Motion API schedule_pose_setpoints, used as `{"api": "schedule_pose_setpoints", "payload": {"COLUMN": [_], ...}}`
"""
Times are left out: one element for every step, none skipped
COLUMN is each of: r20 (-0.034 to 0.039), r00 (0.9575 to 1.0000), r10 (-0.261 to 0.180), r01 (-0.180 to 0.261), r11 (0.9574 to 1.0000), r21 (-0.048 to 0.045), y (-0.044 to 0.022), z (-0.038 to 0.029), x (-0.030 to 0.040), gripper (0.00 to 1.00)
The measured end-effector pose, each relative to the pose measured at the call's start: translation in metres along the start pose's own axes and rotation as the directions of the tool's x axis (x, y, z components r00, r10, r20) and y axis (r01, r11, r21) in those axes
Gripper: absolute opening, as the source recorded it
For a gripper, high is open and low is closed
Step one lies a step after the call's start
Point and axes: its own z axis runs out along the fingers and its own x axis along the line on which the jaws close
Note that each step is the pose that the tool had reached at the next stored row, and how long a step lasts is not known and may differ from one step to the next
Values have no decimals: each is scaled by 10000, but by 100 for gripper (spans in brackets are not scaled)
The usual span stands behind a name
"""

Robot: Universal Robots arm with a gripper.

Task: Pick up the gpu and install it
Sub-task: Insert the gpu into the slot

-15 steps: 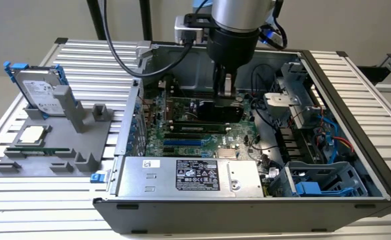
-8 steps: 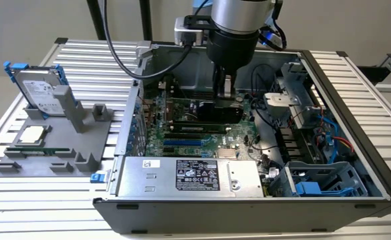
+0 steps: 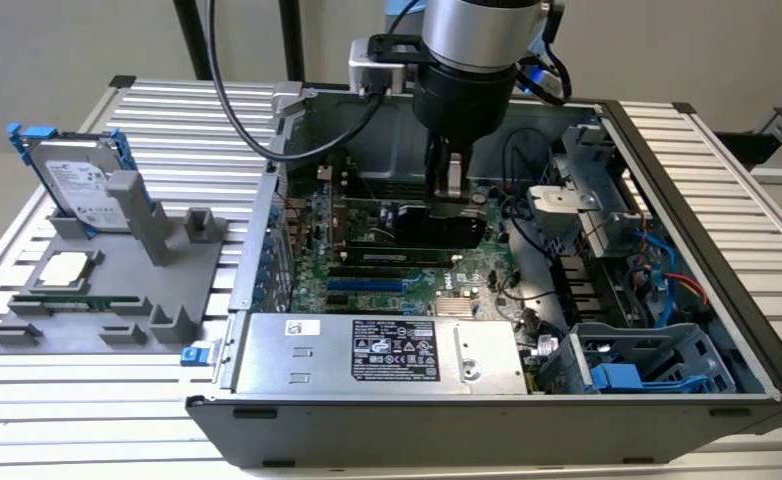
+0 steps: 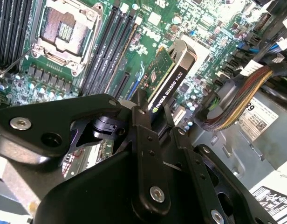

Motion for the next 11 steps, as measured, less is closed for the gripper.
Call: {"api": "schedule_pose_setpoints", "payload": {"r20": [1,1,1,0,1,1,1,1,1,1,1], "r00": [10000,10000,10000,10000,10000,10000,10000,10000,10000,10000,10000], "r10": [0,1,2,1,2,2,1,1,1,1,1], "r01": [0,-1,-2,-1,-2,-2,-1,-1,-1,-1,-1], "r11": [10000,10000,10000,10000,10000,10000,10000,10000,10000,10000,10000], "r21": [0,0,0,0,0,1,0,0,0,0,0], "y": [0,1,1,1,1,1,0,1,0,0,0], "z": [4,8,12,15,19,23,27,31,35,39,43], "x": [0,0,0,0,0,0,0,0,0,0,0], "gripper": [0,0,0,0,0,0,0,0,0,0,0]}}
